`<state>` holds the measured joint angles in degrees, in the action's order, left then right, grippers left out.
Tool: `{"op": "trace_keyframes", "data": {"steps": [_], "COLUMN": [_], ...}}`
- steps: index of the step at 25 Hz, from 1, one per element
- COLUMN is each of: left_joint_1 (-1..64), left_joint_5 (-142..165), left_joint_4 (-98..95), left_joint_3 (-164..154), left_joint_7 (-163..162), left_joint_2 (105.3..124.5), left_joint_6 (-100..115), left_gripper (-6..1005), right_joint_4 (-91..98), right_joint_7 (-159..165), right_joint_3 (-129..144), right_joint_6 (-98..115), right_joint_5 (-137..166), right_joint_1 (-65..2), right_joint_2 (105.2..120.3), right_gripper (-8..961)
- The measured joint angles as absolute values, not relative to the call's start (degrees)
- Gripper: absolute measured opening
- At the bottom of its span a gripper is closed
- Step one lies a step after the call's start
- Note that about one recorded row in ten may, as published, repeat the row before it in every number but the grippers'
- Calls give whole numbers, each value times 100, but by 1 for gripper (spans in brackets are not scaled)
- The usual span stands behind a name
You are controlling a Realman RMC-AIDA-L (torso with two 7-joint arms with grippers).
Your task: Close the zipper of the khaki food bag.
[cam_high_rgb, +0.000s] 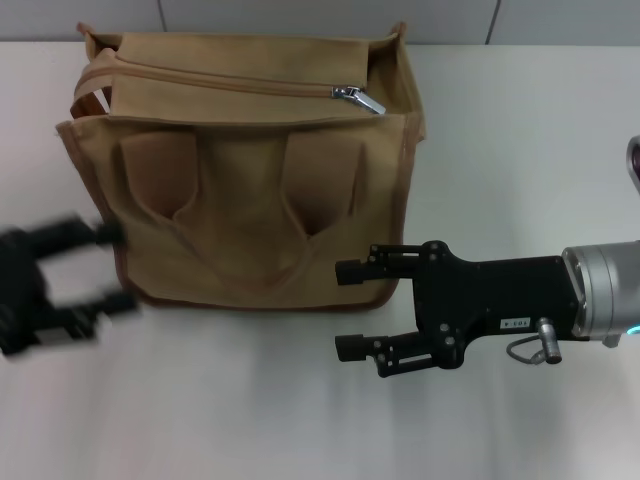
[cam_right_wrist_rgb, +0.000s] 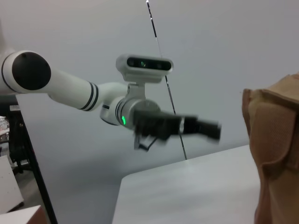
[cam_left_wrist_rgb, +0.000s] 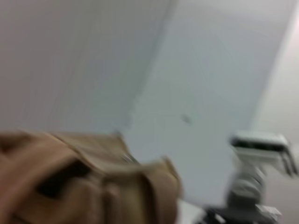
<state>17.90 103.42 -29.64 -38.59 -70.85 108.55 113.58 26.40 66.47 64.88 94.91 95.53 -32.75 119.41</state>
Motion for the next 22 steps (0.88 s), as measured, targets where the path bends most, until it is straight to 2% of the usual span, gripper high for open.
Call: {"op": "trace_keyframes", "data": {"steps": [1, 2, 3, 7, 22], "left_joint_1": [1806, 1847, 1847, 1944, 1936], "left_joint_5": [10400, 10608, 10608, 11110, 11176], "left_joint_4": [-2955, -2928, -2928, -2906, -2888], "left_joint_3": [-4000, -4214, -4214, -4221, -4246], "left_joint_7": [-6964, -6681, -6681, -6406, -6388], "left_joint_2": [10894, 11021, 11021, 11225, 11285], "left_joint_6": [11344, 11300, 11300, 11162, 11008], "left_gripper": [833, 833, 834, 834, 834], "right_joint_4": [2581, 2375, 2375, 2011, 1828], "right_joint_7": [6572, 6307, 6307, 5945, 5839], "right_joint_3": [6488, 6474, 6474, 6467, 6477], "right_joint_6": [9466, 9427, 9427, 9314, 9175], "right_joint_5": [9554, 9546, 9546, 9523, 9518], "right_joint_1": [-3289, -3306, -3306, -3369, -3428], "right_joint_2": [11942, 11943, 11943, 11958, 11972], "right_gripper": [801, 801, 801, 801, 801]}}
